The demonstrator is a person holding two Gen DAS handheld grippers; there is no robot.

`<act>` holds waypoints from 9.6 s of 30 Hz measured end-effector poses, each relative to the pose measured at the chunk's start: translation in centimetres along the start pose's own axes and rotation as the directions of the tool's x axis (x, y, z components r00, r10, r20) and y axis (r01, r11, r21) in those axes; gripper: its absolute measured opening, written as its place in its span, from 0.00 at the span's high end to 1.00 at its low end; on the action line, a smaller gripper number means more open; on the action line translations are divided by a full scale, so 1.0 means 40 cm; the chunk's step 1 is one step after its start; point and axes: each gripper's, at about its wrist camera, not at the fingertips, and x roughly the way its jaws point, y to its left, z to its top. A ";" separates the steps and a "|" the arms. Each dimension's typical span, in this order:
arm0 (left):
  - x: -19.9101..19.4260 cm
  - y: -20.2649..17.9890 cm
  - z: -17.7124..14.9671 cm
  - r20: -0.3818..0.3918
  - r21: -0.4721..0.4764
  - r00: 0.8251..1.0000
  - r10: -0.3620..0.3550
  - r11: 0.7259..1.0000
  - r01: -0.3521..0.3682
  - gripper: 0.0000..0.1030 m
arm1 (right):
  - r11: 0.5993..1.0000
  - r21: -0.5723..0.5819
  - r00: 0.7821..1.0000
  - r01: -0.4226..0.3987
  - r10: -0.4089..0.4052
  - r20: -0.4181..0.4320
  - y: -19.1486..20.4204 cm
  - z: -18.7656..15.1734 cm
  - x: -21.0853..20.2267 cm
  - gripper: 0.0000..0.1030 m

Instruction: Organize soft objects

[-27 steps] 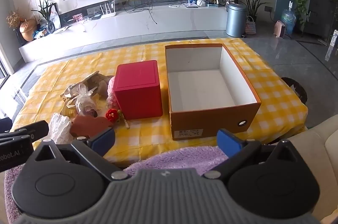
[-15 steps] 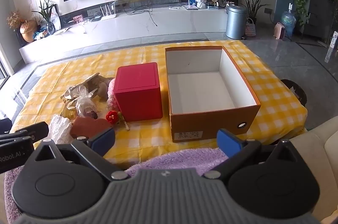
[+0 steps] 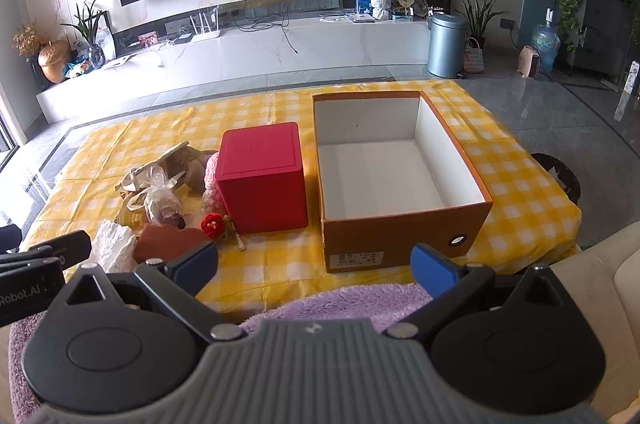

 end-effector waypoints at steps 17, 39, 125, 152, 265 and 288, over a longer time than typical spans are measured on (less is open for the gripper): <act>0.007 0.000 -0.006 -0.007 -0.004 1.000 0.004 1.000 -0.004 0.02 | 1.000 -0.012 1.000 0.002 -0.002 -0.010 0.013 -0.006 0.010 0.02; 0.010 0.001 -0.020 -0.007 -0.007 1.000 0.005 1.000 -0.005 0.02 | 1.000 -0.015 1.000 0.002 -0.002 -0.011 0.018 -0.010 0.014 0.02; 0.525 0.300 -0.099 -0.403 0.030 0.912 -0.074 0.995 0.094 0.19 | 0.882 -0.294 0.925 -0.369 0.317 -0.209 0.337 -0.084 0.545 0.29; 0.449 0.474 -0.068 -0.297 -0.274 0.947 -0.124 0.961 0.039 0.87 | 0.846 -0.337 0.911 -0.412 0.377 -0.166 0.412 -0.005 0.561 0.28; 0.383 0.198 -0.107 -0.261 -0.239 0.948 -0.185 0.963 0.122 0.89 | 0.896 -0.182 0.902 -0.405 0.358 -0.243 0.159 -0.104 0.472 1.00; 0.426 0.198 -0.135 -0.297 -0.252 0.934 -0.198 0.960 0.124 0.89 | 0.931 -0.210 0.928 -0.298 0.231 -0.291 0.179 -0.141 0.589 0.59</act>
